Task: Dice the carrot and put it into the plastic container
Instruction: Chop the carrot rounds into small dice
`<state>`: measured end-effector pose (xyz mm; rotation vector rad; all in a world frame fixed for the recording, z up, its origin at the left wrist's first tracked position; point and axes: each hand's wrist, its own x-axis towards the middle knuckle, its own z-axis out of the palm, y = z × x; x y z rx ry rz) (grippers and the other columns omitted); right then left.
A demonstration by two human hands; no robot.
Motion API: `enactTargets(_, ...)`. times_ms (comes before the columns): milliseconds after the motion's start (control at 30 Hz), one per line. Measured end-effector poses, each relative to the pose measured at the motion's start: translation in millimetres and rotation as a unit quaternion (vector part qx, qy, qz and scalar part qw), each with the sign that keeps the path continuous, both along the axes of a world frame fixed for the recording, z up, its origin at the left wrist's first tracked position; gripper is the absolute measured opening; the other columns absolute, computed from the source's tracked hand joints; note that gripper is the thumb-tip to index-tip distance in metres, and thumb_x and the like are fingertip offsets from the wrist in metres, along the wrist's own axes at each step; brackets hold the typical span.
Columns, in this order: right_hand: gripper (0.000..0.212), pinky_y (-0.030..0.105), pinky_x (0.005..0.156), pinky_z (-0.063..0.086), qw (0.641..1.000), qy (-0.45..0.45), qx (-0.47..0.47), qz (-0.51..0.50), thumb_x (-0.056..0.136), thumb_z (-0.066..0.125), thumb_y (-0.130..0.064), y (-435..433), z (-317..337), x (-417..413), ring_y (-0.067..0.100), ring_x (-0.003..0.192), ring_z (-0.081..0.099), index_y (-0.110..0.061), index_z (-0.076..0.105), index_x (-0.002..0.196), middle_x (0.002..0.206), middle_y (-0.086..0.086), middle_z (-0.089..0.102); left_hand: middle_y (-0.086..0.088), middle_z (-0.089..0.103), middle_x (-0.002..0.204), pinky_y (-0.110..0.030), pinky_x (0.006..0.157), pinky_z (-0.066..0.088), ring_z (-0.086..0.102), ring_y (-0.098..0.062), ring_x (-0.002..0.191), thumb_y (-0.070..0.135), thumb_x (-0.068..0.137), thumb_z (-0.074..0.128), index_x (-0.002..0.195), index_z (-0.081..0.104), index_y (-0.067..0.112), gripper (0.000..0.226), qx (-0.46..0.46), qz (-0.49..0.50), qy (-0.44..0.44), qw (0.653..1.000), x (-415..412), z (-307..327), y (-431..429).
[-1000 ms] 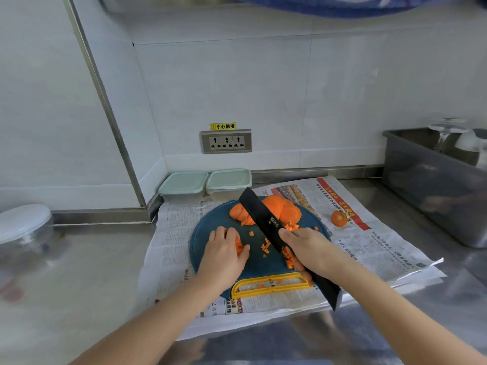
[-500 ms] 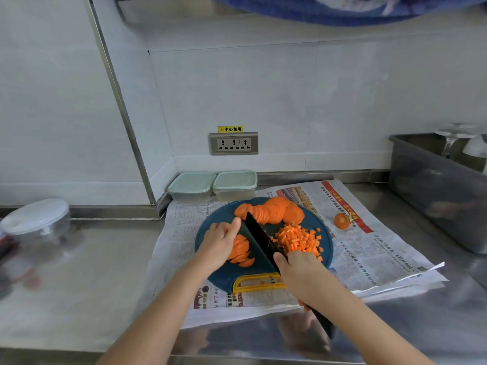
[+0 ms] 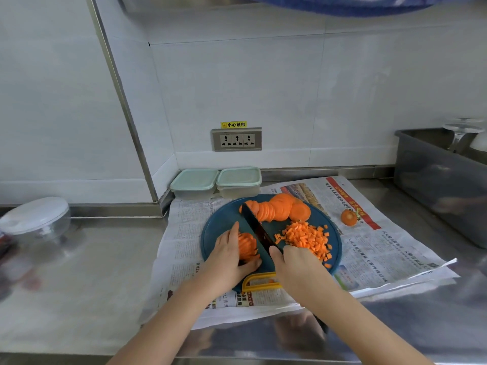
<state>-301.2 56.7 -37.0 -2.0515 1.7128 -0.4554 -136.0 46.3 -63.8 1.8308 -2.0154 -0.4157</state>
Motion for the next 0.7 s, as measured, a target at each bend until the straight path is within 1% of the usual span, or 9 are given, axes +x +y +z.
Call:
enactTargets(33,0.039,0.021,0.045,0.025,1.000,0.000,-0.013,-0.009,0.104,0.026,-0.037,1,2,-2,0.010,0.055,0.040,-0.015,0.055,0.087,0.065,-0.002,0.041,-0.002,0.007,0.159,-0.033,0.116,0.017,0.009,-0.017,0.146,0.056,0.087,0.054,0.152,-0.008,0.017,0.097,0.001,0.003,-0.002,1.000,0,-1,0)
enactTargets(67,0.042,0.020,0.046,0.027,1.000,-0.001,-0.015,-0.015,0.103,0.029,-0.041,2,4,-2,0.011,0.056,0.044,-0.018,0.049,0.075,0.064,-0.003,0.045,-0.002,0.007,0.159,-0.032,0.116,0.017,0.009,-0.016,0.146,0.057,0.088,0.053,0.152,-0.005,0.016,0.096,-0.001,0.006,-0.004,1.000,0,-2,1)
enactTargets(133,0.042,0.021,0.049,0.031,1.000,-0.009,-0.016,0.001,0.103,0.030,-0.042,4,8,-2,0.014,0.059,0.047,-0.021,0.041,0.067,0.064,-0.003,0.046,-0.001,0.010,0.158,-0.031,0.115,0.018,0.011,-0.015,0.145,0.055,0.090,0.050,0.152,0.002,0.015,0.088,-0.017,-0.001,-0.008,1.000,0,-3,2)
enactTargets(200,0.041,0.023,0.051,0.034,1.000,0.002,-0.006,0.023,0.104,0.028,-0.039,8,12,-2,0.016,0.063,0.046,-0.024,0.034,0.066,0.065,-0.003,0.041,-0.002,0.020,0.153,-0.030,0.113,0.023,0.018,-0.014,0.141,0.052,0.092,0.048,0.149,0.013,0.013,0.078,-0.040,-0.009,-0.013,0.999,0,-4,1)
enactTargets(333,0.041,0.020,0.045,0.028,0.999,0.047,-0.020,0.017,0.102,0.028,-0.044,11,4,1,0.012,0.058,0.045,-0.023,0.036,0.068,0.066,-0.005,0.044,-0.001,0.027,0.142,-0.026,0.109,0.024,0.024,-0.013,0.132,0.044,0.097,0.043,0.142,0.021,0.012,0.060,-0.064,-0.020,-0.026,0.997,-2,-5,3)
enactTargets(433,0.039,0.021,0.045,0.028,0.995,0.080,-0.052,0.007,0.103,0.025,-0.045,21,1,8,0.020,0.073,0.056,-0.021,0.037,0.074,0.073,-0.006,0.047,-0.004,0.027,0.140,-0.022,0.109,0.020,0.024,-0.014,0.131,0.038,0.099,0.038,0.142,0.020,0.008,0.055,-0.076,-0.026,-0.038,0.996,-1,-6,4)
enactTargets(533,0.035,0.028,0.053,0.033,0.987,0.140,-0.079,0.015,0.103,0.023,-0.042,31,4,15,0.026,0.094,0.065,-0.017,0.045,0.095,0.097,0.004,0.064,-0.005,0.028,0.139,-0.023,0.109,0.020,0.025,-0.017,0.131,0.036,0.100,0.035,0.141,0.022,0.006,0.053,-0.080,-0.025,-0.052,0.995,-1,-10,1)
enactTargets(600,0.031,0.029,0.053,0.035,0.984,0.163,-0.062,0.027,0.104,0.022,-0.041,33,6,20,0.027,0.097,0.065,-0.017,0.040,0.096,0.105,0.007,0.066,-0.005,0.029,0.139,-0.023,0.110,0.021,0.025,-0.016,0.131,0.036,0.100,0.036,0.142,0.022,0.006,0.054,-0.074,-0.018,-0.041,0.996,-1,-11,1)
enactTargets(700,0.037,0.028,0.049,0.030,0.982,0.178,-0.055,0.033,0.104,0.022,-0.038,28,7,23,0.027,0.100,0.065,-0.012,0.047,0.109,0.108,0.008,0.065,-0.002,0.029,0.139,-0.022,0.109,0.021,0.023,-0.013,0.131,0.036,0.100,0.036,0.142,0.022,0.010,0.052,-0.072,-0.017,-0.030,0.997,-2,-10,2)
